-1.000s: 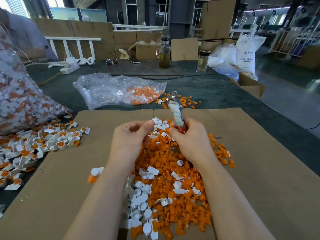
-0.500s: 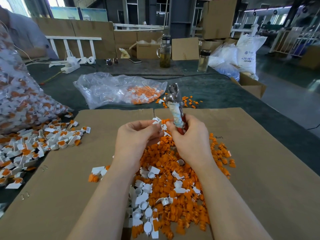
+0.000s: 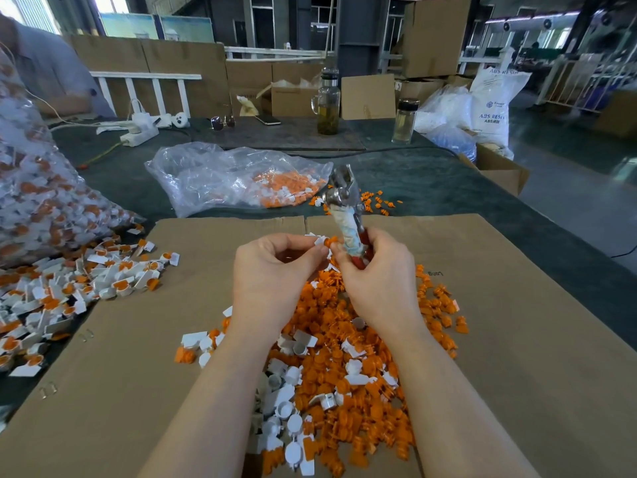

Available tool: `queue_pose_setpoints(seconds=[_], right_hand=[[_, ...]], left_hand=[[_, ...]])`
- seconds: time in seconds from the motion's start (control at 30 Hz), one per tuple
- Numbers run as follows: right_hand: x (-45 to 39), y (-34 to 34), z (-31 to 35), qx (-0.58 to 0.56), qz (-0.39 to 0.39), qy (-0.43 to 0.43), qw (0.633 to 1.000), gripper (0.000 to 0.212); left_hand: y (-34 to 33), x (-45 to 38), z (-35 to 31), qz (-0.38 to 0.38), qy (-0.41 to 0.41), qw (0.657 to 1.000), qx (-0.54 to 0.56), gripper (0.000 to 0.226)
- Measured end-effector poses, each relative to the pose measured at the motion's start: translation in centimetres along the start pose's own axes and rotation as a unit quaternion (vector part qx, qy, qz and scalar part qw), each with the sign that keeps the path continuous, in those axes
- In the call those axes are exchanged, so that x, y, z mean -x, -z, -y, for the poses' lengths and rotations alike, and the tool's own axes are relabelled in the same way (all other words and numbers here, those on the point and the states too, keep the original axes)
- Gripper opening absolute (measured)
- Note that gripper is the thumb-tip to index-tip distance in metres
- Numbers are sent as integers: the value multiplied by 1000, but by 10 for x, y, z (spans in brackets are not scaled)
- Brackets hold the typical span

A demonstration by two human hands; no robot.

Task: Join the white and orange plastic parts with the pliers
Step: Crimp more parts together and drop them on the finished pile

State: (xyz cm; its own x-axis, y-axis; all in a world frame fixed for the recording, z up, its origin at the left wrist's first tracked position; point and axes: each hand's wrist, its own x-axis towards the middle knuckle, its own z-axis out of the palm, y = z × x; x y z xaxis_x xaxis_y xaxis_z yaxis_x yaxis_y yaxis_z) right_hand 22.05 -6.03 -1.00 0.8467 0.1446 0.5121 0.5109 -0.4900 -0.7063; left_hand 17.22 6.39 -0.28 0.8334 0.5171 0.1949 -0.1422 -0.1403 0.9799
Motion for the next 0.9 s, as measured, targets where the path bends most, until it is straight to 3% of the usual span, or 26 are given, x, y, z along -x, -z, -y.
queue_pose_setpoints(seconds=[0.27,0.57,0.9], right_hand=[[0,-3,-1,-18,16,-4,1000,15],[-3,3,0,-30,89,-11,996,8],[-5,18,-1,-85,175,-51,980,13]], left_hand=[[1,1,0,1,-21,999,-38,9],[-1,0,1,-34,-12,998,-51,9],[3,-3,2,-34,7,999,20,10]])
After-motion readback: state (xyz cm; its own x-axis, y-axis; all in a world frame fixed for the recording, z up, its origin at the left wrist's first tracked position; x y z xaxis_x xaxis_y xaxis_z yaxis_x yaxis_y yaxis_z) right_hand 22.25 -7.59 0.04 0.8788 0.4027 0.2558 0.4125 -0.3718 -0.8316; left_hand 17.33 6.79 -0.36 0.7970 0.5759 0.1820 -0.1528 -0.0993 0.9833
